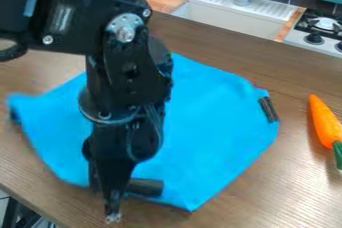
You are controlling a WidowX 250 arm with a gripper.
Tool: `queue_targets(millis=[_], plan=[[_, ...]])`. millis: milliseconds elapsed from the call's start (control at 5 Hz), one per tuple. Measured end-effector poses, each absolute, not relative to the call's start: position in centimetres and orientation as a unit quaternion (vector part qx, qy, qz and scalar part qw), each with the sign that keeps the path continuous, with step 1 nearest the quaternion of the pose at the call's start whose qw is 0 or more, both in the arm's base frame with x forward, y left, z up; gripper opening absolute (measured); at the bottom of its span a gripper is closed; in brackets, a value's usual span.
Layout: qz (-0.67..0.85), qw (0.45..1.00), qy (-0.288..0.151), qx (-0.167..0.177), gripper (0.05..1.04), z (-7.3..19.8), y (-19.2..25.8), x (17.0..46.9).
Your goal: Unfold the cloth from top left to bottom right
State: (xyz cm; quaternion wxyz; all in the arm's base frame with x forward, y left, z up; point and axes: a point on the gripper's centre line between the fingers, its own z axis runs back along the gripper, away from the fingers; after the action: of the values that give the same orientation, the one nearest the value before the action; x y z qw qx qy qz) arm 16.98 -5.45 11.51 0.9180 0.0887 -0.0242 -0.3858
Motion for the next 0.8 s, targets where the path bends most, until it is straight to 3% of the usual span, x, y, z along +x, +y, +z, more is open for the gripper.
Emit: queue_targets(millis=[200,400,600,800], plan=[[-0.371,0.927,0.010,0.062,0.049,11.9,-7.0,16.5],[-0.360,0.932,0.016,0.044,0.069,12.4,-8.4,16.1],[-0.361,0.932,0.037,0.012,0.214,12.4,-9.5,16.2],[-0.387,0.921,0.043,-0.022,0.471,13.2,-9.5,16.4]])
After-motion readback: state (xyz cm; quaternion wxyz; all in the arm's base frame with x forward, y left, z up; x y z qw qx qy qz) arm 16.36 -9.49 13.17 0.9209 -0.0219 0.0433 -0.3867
